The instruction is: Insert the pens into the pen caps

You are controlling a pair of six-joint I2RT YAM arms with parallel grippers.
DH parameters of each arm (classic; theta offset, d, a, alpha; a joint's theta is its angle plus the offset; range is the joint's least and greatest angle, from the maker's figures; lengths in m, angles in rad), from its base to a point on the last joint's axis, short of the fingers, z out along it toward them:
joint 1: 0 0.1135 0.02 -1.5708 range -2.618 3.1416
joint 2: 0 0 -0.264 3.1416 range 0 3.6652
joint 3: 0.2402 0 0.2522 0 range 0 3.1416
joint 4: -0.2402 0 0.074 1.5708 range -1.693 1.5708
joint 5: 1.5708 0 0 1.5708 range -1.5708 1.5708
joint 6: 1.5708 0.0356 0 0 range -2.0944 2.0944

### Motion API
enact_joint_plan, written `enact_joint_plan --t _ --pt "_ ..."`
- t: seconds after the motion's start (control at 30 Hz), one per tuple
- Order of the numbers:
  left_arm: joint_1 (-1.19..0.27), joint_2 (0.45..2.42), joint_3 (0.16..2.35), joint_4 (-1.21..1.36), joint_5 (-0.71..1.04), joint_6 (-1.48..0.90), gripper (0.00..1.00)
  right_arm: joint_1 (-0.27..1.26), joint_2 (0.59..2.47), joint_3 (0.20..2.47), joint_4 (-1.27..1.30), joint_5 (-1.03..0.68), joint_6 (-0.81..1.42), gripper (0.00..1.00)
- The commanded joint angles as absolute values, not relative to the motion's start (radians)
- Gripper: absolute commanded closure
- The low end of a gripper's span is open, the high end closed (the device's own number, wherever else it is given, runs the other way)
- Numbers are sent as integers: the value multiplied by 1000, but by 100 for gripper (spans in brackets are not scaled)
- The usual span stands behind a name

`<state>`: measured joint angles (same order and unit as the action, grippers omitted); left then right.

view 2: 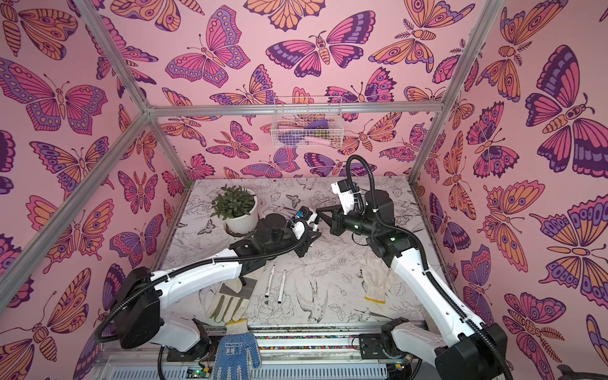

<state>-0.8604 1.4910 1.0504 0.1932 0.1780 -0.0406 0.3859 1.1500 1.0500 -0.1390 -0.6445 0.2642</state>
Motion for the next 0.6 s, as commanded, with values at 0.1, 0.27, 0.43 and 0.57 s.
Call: enact_joint_plan --t 0.1,0.27,0.43,0.57 --pt "-874 1428 1190 563 155 37 100 435 1245 985 -577 -691 188 100" --pt "-882 1420 1192 564 146 55 100 484 1272 994 -645 -649 151 100" --pt "-887 1426 1203 595 142 55 100 496 1280 994 -652 -628 146 100" --pt "-887 1434 1229 618 144 52 100 495 1280 989 -656 -629 143 100"
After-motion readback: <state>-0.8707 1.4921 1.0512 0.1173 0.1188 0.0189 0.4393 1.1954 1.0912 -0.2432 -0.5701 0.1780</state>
